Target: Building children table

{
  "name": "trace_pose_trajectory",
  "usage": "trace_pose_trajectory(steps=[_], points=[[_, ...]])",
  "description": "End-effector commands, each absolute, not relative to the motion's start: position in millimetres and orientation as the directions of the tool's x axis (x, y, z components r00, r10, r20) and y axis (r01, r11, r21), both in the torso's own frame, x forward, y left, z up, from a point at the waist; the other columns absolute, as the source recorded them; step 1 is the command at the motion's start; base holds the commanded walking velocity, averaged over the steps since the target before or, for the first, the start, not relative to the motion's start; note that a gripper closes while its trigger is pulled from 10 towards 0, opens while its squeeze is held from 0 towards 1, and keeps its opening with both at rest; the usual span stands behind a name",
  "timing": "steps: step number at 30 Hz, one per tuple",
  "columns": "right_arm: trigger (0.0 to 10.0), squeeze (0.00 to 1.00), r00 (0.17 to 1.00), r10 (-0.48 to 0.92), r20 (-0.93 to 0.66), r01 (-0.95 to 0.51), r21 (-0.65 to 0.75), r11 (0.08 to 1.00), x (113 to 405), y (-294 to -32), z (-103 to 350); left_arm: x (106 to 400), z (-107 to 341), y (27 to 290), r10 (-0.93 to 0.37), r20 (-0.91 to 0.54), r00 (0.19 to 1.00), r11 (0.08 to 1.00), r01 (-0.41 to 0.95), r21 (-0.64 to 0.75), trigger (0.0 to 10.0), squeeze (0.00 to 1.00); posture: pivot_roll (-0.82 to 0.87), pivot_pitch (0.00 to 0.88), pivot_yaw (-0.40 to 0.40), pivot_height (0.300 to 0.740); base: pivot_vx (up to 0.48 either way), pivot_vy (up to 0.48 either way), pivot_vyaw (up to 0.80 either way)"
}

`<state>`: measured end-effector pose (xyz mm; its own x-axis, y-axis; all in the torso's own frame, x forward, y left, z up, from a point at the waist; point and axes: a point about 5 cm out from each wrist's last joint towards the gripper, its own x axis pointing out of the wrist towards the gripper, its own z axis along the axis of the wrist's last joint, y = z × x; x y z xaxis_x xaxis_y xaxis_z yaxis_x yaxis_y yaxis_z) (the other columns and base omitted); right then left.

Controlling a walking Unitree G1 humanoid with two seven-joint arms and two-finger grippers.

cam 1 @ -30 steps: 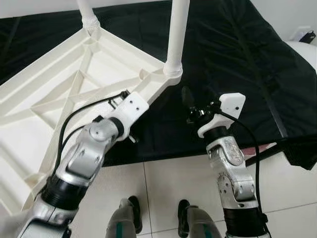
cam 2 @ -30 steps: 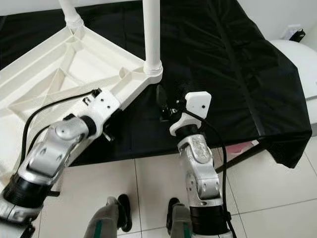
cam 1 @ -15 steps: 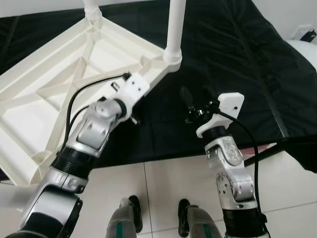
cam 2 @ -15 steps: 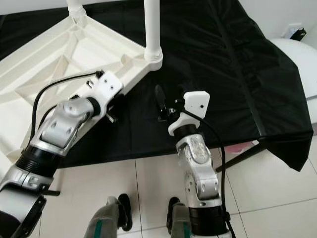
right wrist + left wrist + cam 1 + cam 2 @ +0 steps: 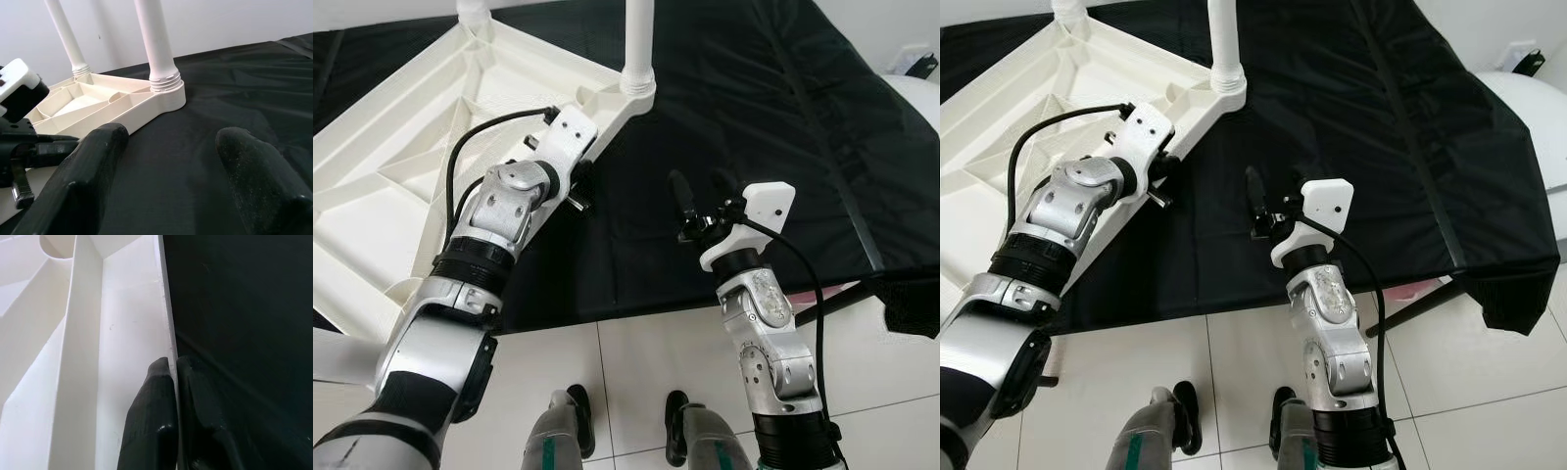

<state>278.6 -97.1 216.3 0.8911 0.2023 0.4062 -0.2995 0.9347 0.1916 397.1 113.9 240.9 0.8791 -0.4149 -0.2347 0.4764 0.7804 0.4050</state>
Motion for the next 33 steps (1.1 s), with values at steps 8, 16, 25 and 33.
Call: trace_pose_trajectory(steps=[8, 16, 25, 33], points=[[10.0, 0.00, 0.898, 0.193, 0.396, -0.296, 0.217, 0.930, 276, -94, 214, 410, 265, 97, -0.254, -0.067, 0.965, 0.861, 0.257, 0.439, 10.0, 0.00, -0.06, 0.267, 0.063, 0.740, 0.000, 0.000, 0.00], [10.0, 0.00, 0.899, 0.188, 0.395, -0.291, 0.218, 0.931, 275, -94, 214, 412, 270, 66, -0.306, -0.048, 0.951, 0.871, 0.300, 0.390, 10.0, 0.00, -0.06, 0.269, 0.066, 0.740, 0.000, 0.000, 0.00], [10.0, 0.00, 0.898, 0.188, 0.397, -0.293, 0.221, 0.930, 275, -93, 214, 418, 270, 73, -0.224, -0.047, 0.973, 0.918, 0.227, 0.326, 10.0, 0.00, -0.07, 0.271, 0.069, 0.740, 0.000, 0.000, 0.00], [10.0, 0.00, 0.899, 0.188, 0.395, -0.293, 0.222, 0.930, 275, -93, 214, 422, 269, 92, -0.176, -0.055, 0.983, 0.923, 0.184, 0.339, 10.0, 0.00, -0.07, 0.271, 0.069, 0.740, 0.000, 0.000, 0.00]])
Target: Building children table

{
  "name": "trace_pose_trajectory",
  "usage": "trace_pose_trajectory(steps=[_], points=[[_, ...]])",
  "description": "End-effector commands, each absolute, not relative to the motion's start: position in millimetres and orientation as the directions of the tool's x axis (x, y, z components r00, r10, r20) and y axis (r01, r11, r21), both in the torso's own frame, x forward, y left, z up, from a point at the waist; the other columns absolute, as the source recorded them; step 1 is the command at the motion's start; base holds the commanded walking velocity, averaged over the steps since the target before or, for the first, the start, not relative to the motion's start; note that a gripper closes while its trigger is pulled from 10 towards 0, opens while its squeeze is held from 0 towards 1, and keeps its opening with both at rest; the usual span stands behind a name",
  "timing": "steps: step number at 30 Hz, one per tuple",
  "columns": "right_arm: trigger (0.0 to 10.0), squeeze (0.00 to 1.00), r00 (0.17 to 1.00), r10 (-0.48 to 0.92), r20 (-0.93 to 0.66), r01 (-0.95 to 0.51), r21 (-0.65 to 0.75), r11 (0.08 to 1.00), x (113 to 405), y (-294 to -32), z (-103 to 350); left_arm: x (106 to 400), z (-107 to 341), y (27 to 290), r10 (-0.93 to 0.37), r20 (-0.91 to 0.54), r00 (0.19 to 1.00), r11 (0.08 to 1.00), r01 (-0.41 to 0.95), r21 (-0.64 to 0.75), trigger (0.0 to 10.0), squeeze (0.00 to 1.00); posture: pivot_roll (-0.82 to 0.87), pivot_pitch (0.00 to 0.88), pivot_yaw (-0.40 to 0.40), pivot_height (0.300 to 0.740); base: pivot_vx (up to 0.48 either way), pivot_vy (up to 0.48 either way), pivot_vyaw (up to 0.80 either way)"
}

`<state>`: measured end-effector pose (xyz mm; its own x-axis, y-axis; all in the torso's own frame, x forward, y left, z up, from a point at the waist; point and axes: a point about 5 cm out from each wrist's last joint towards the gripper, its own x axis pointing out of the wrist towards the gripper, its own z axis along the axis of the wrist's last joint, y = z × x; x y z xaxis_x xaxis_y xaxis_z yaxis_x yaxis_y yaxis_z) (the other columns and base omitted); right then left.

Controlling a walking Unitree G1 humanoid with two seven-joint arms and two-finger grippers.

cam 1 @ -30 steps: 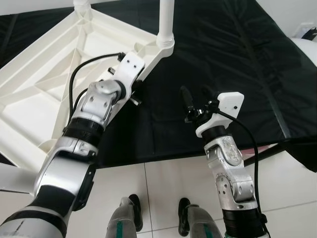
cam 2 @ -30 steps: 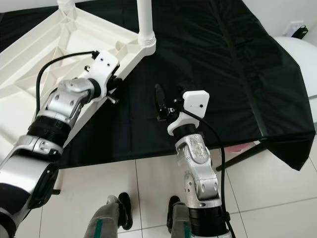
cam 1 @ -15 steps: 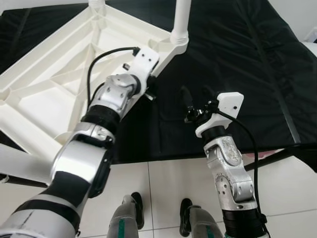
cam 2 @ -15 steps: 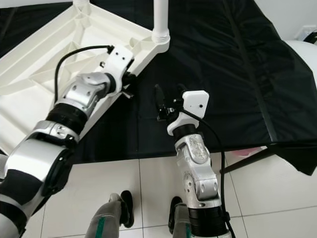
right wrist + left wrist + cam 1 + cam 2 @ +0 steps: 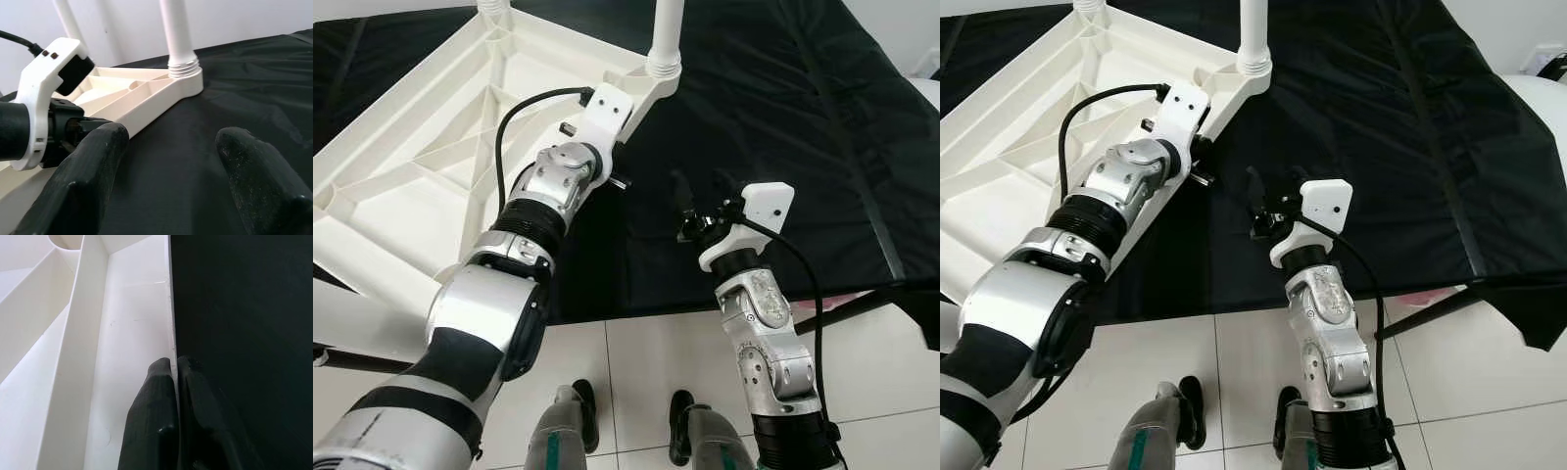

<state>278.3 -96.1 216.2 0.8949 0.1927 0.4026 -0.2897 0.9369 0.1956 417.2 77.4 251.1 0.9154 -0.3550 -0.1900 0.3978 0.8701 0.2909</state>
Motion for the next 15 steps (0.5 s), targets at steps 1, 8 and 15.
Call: trace_pose_trajectory(steps=[1, 8, 15], points=[[10.0, 0.00, 0.899, 0.189, 0.396, -0.293, 0.222, 0.930, 275, -93, 214, 423, 269, 94, -0.169, -0.053, 0.984, 0.922, 0.177, 0.344, 10.0, 0.00, -0.07, 0.271, 0.069, 0.740, 0.000, 0.000, 0.00], [10.0, 0.00, 0.898, 0.195, 0.395, -0.298, 0.220, 0.929, 275, -93, 213, 424, 275, 95, -0.170, -0.032, 0.985, 0.912, 0.169, 0.373, 10.0, 1.00, -0.06, 0.262, 0.061, 0.740, 0.000, 0.000, 0.00], [10.0, 0.00, 0.898, 0.199, 0.392, -0.301, 0.219, 0.928, 274, -92, 212, 419, 290, 80, -0.259, 0.005, 0.966, 0.890, 0.236, 0.391, 10.0, 0.00, -0.06, 0.259, 0.061, 0.740, 0.000, 0.000, 0.00]])
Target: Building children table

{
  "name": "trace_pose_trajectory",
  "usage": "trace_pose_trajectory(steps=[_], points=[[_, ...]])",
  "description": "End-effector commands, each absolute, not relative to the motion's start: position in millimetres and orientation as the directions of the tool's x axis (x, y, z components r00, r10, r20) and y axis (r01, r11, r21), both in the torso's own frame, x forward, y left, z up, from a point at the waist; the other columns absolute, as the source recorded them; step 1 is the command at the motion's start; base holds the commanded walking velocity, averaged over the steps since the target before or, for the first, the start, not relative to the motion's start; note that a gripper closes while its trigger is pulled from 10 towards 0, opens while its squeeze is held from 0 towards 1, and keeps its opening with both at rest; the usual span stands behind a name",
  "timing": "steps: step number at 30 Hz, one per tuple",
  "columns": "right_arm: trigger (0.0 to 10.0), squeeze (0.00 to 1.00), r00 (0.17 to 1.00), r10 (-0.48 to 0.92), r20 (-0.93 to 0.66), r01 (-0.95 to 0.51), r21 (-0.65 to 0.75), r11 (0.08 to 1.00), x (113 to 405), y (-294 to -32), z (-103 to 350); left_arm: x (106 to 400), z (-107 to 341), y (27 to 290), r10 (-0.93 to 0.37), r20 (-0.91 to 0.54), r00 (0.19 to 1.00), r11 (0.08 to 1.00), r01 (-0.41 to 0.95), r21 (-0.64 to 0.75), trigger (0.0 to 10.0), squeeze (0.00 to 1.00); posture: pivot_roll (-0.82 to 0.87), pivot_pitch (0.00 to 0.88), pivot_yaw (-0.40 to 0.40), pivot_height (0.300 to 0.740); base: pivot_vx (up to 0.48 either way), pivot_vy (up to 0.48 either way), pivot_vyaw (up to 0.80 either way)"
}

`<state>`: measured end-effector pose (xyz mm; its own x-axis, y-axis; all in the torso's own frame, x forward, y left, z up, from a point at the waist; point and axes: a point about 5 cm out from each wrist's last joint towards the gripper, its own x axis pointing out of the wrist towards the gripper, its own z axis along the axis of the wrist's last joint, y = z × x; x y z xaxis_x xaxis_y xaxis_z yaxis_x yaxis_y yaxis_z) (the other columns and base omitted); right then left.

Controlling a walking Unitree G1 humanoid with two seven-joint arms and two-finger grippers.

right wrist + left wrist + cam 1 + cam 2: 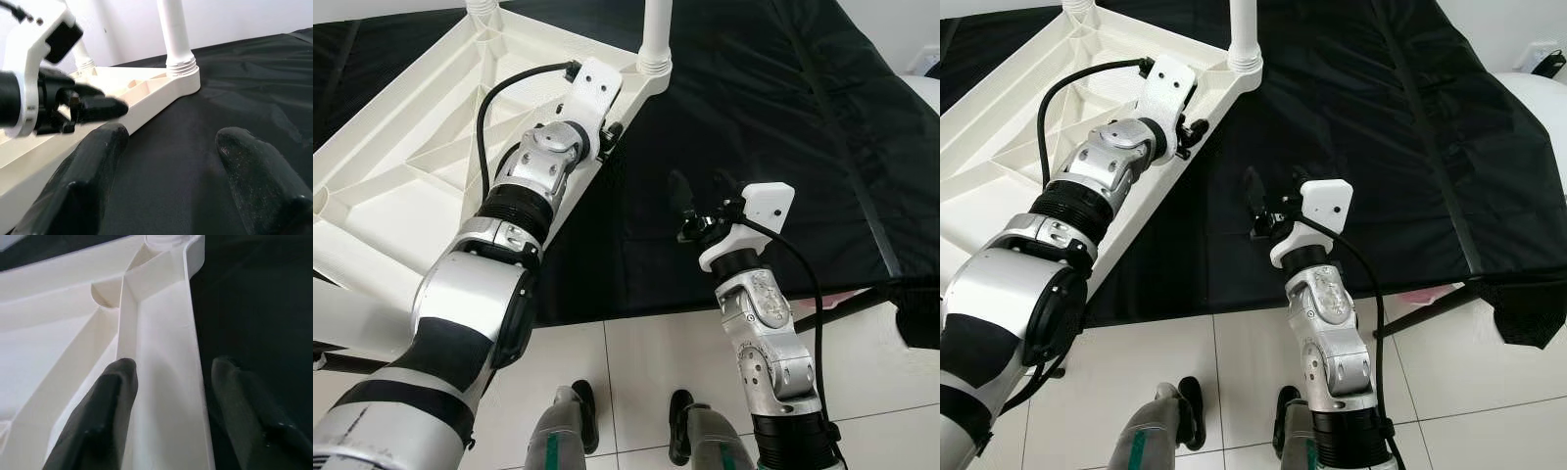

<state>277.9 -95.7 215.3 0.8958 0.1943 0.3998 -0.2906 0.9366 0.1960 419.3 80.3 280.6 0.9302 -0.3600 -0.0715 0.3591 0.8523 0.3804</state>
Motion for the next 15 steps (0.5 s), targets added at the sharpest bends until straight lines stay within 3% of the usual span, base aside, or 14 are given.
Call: trace_pose_trajectory(steps=[1, 7, 9, 15], points=[[10.0, 0.00, 0.898, 0.202, 0.391, -0.303, 0.219, 0.927, 274, -92, 212, 416, 296, 74, -0.303, 0.027, 0.952, 0.883, 0.271, 0.384, 10.0, 0.00, -0.05, 0.256, 0.058, 0.740, 0.000, 0.000, 0.00], [10.0, 0.00, 0.897, 0.207, 0.391, -0.309, 0.218, 0.926, 275, -91, 211, 403, 307, 57, -0.433, 0.088, 0.897, 0.849, 0.373, 0.373, 10.0, 0.00, -0.05, 0.251, 0.056, 0.740, 0.000, 0.000, 0.00], [10.0, 0.00, 0.895, 0.211, 0.393, -0.313, 0.217, 0.925, 277, -90, 212, 383, 310, 44, -0.558, 0.129, 0.820, 0.792, 0.479, 0.379, 10.0, 0.00, -0.05, 0.247, 0.055, 0.740, 0.000, 0.000, 0.00], [10.0, 0.00, 0.892, 0.217, 0.397, -0.316, 0.203, 0.927, 283, -93, 212, 351, 301, 48, -0.632, 0.176, 0.755, 0.747, 0.532, 0.399, 10.0, 0.00, -0.02, 0.235, 0.045, 0.740, 0.000, 0.000, 0.00]])
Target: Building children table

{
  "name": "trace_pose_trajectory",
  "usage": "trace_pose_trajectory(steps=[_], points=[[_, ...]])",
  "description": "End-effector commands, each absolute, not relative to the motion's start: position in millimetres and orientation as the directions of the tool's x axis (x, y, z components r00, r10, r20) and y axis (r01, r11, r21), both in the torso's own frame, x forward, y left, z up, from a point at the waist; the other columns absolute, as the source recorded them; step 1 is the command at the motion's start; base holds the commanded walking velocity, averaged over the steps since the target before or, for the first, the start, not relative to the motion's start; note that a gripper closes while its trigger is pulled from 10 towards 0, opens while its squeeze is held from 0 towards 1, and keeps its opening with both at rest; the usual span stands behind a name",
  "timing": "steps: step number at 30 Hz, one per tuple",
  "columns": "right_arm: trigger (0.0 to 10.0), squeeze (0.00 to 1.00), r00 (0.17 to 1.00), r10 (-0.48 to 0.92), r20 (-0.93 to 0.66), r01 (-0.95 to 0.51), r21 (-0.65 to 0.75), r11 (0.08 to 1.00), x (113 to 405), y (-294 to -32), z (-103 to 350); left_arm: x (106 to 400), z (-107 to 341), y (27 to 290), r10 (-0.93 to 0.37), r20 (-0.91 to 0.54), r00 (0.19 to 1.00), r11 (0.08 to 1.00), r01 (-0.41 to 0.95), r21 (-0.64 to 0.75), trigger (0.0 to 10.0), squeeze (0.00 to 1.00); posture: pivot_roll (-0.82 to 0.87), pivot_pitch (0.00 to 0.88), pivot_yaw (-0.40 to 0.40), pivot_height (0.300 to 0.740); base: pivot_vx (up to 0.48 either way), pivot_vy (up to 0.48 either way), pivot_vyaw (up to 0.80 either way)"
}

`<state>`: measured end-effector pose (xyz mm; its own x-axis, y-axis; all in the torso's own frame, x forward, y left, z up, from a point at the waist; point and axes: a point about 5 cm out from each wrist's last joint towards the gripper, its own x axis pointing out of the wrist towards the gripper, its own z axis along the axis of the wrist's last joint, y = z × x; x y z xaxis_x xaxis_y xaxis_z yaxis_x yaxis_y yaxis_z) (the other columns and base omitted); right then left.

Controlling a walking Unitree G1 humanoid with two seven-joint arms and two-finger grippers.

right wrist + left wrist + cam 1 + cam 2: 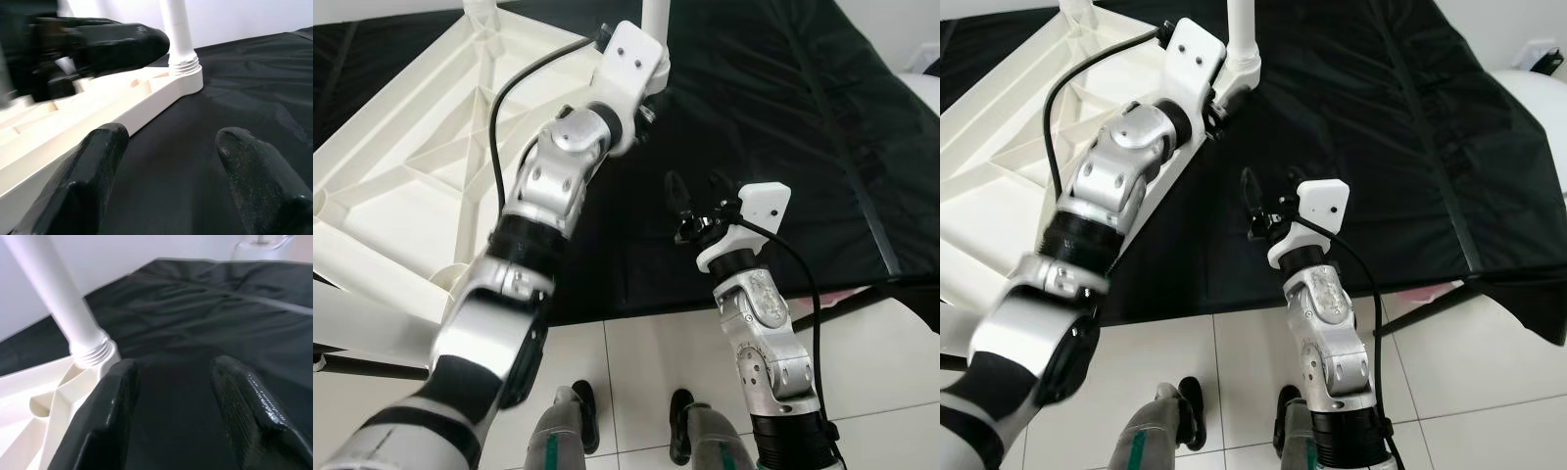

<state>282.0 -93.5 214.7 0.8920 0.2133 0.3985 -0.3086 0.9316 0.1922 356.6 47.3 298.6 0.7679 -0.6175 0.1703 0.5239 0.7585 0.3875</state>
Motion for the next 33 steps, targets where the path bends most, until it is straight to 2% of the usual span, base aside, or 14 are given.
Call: trace_pose_trajectory(steps=[1, 11, 13, 23, 33], points=[[10.0, 0.00, 0.891, 0.219, 0.398, -0.317, 0.200, 0.927, 284, -94, 212, 346, 300, 52, -0.627, 0.183, 0.757, 0.751, 0.525, 0.401, 10.0, 0.00, -0.02, 0.235, 0.045, 0.740, 0.000, 0.000, 0.00], [10.0, 0.00, 0.884, 0.227, 0.408, -0.318, 0.171, 0.933, 297, -98, 215, 320, 283, 72, -0.547, 0.250, 0.799, 0.809, 0.428, 0.402, 10.0, 0.00, 0.01, 0.226, 0.025, 0.740, 0.000, 0.000, 0.00], [10.0, 0.00, 0.883, 0.237, 0.405, -0.322, 0.157, 0.933, 301, -99, 214, 306, 268, 84, -0.517, 0.269, 0.812, 0.832, 0.403, 0.382, 10.0, 0.00, 0.02, 0.226, 0.010, 0.740, 0.000, 0.000, 0.00], [10.0, 0.00, 0.882, 0.262, 0.391, -0.330, 0.119, 0.936, 310, -101, 207, 270, 245, 108, -0.517, 0.266, 0.814, 0.834, 0.409, 0.370, 10.0, 0.00, 0.02, 0.224, 0.002, 0.740, 0.000, 0.000, 0.00], [10.0, 0.00, 0.894, 0.263, 0.363, -0.313, 0.086, 0.946, 315, -109, 195, 244, 229, 117, -0.507, 0.257, 0.823, 0.841, 0.406, 0.358, 10.0, 0.00, 0.03, 0.231, -0.009, 0.740, 0.000, 0.000, 0.00]])
